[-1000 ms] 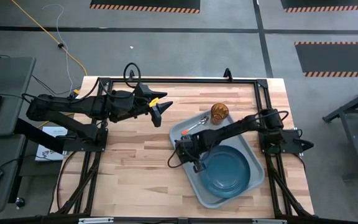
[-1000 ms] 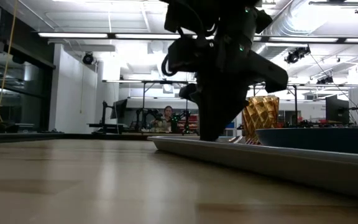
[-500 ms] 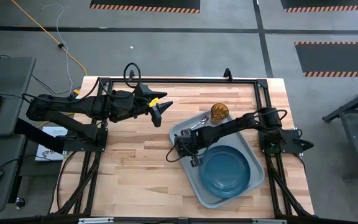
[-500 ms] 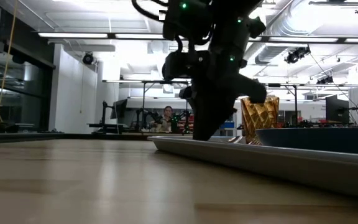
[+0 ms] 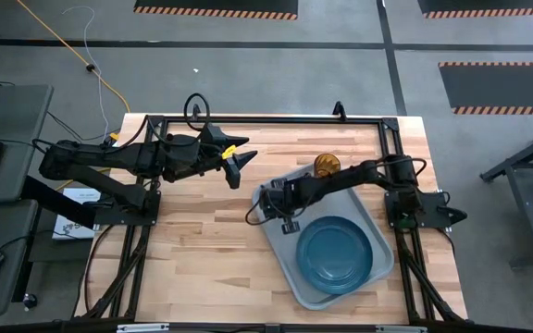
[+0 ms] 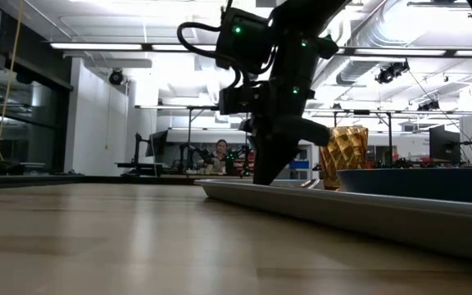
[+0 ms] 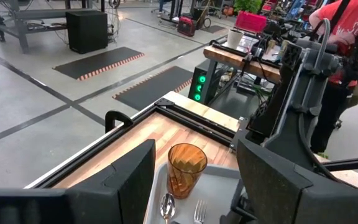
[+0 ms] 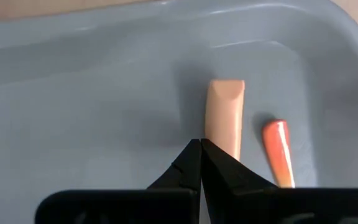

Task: Pick and place plate/cup/fork/spoon on tray
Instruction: Put the light orange fork on the gray serving tray to the right of the orange spoon, then adjust the brown glass on the gray serving tray

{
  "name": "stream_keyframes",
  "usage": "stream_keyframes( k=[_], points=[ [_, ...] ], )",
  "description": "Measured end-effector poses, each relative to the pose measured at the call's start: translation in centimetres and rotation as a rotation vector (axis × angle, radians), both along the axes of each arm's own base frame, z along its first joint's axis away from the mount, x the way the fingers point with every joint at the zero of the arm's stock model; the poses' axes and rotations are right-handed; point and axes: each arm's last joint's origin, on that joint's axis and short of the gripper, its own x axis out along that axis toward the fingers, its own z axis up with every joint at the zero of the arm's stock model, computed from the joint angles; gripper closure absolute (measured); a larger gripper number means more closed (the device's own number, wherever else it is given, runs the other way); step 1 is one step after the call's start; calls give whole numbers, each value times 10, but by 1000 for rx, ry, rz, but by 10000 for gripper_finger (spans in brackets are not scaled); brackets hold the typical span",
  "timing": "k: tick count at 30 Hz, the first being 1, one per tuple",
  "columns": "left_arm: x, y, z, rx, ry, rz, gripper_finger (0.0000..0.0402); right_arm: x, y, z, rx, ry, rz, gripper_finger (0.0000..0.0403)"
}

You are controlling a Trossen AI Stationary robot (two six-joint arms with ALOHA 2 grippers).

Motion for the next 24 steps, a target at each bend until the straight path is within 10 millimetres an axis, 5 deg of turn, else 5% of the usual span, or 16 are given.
stream_keyframes(
  k=[10,16,24],
  points=[
    [0,0,0,2,1,0,188,-13,1,1,5,118,1,403],
    [0,0,0,3,1,5,188,-33,-5,-3,-20,294,-37,403],
    [0,0,0,3,-1,5,188,-77,-18,7,16,233,-156,403]
  ],
)
